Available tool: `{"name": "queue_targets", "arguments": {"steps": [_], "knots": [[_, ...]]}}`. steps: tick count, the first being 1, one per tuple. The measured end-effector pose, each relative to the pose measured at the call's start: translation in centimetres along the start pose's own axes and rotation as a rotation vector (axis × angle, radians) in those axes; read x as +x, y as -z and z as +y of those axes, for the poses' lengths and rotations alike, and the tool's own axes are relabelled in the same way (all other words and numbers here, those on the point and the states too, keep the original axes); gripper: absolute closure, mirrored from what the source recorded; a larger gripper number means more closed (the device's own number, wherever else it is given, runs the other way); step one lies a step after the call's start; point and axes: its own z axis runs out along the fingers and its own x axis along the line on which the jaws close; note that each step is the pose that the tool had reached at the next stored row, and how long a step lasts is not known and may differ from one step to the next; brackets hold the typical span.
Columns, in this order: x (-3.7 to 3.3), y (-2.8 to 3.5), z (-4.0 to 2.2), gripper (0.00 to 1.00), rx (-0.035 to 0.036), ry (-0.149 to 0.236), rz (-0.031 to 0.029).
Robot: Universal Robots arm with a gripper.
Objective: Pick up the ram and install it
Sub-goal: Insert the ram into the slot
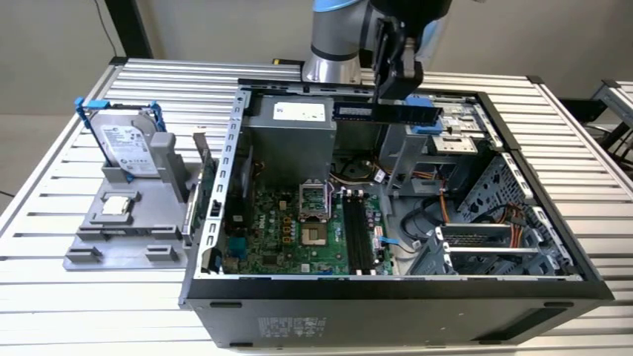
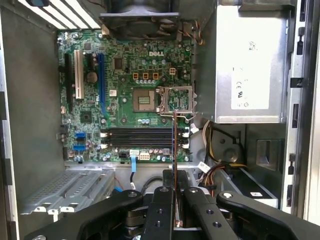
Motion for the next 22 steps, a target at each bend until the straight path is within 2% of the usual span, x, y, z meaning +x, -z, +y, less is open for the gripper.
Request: {"name": "queue_targets", "arguments": {"steps": [2, 3, 18, 20, 22], "knots": [[0.0, -0.01, 0.0, 1.0, -0.0006, -0.034, 0.0004], [0.0, -0.01, 0.0, 1.0, -0.0006, -0.037, 0.0004], [0.01, -0.03, 0.0, 1.0, -0.0006, -0.039, 0.0], [0.02, -0.02, 0.0, 1.0, -0.0009, -0.055, 0.0004], [0.02, -0.02, 0.0, 1.0, -0.0014, -0.089, 0.0007]]}}
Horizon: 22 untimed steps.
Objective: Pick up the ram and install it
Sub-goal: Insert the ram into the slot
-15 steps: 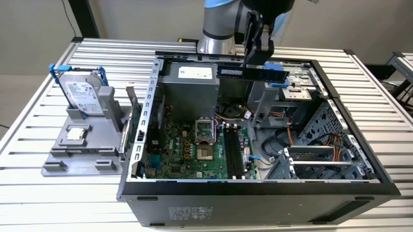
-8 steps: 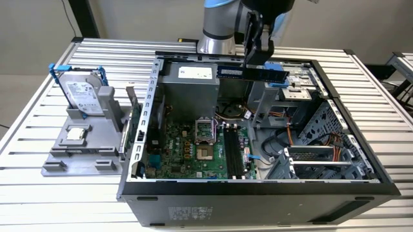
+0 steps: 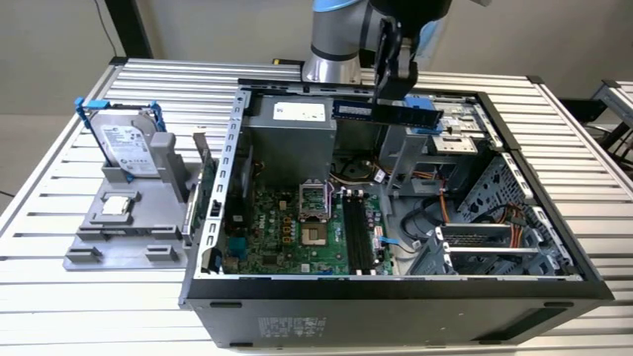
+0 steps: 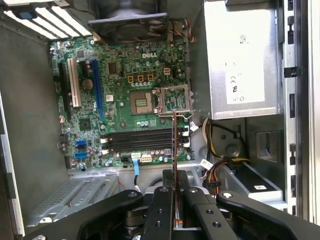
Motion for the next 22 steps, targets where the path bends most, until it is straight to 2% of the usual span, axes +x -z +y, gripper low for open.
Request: {"name": "queue_targets", "arguments": {"steps": [22], "knots": [[-0.01, -0.05, 0.0, 1.0, -0.006, -0.386, 0.0038]]}}
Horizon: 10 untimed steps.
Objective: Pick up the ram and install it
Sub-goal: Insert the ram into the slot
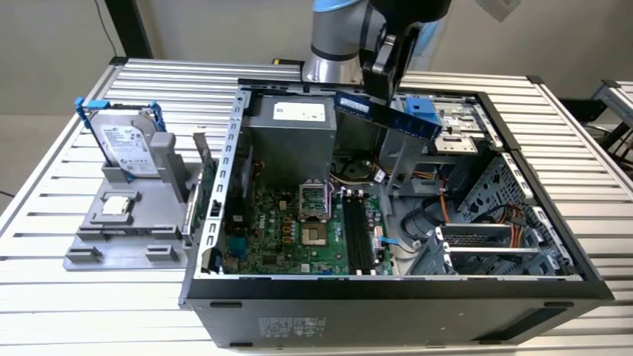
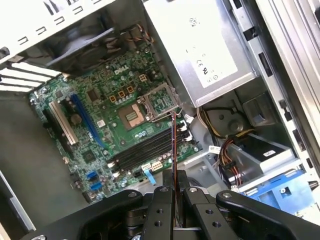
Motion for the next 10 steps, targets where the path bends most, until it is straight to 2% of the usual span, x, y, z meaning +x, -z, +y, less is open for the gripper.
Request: {"name": "queue_targets", "arguments": {"steps": [10], "knots": [[0.0, -0.04, 0.0, 1.0, -0.0028, -0.176, 0.0015]]}}
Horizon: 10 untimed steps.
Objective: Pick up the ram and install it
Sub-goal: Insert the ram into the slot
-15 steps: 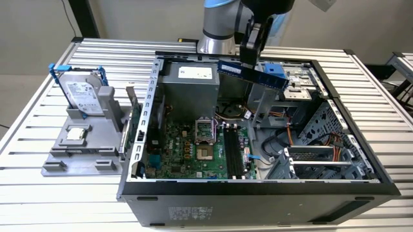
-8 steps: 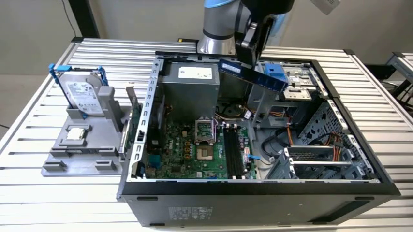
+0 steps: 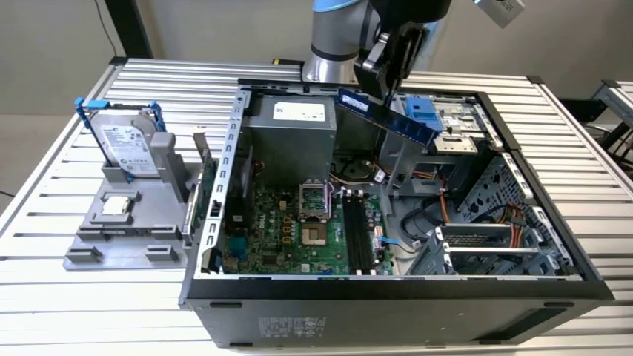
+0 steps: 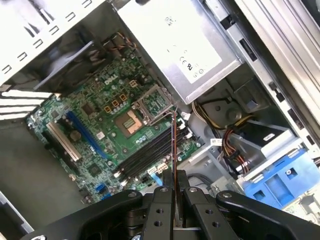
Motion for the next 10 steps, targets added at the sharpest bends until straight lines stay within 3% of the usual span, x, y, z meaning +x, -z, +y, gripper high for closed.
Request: {"name": "queue_targets", "arguments": {"steps": [10], "knots": [[0.0, -0.02, 0.0, 1.0, -0.0027, -0.166, 0.0017]]}}
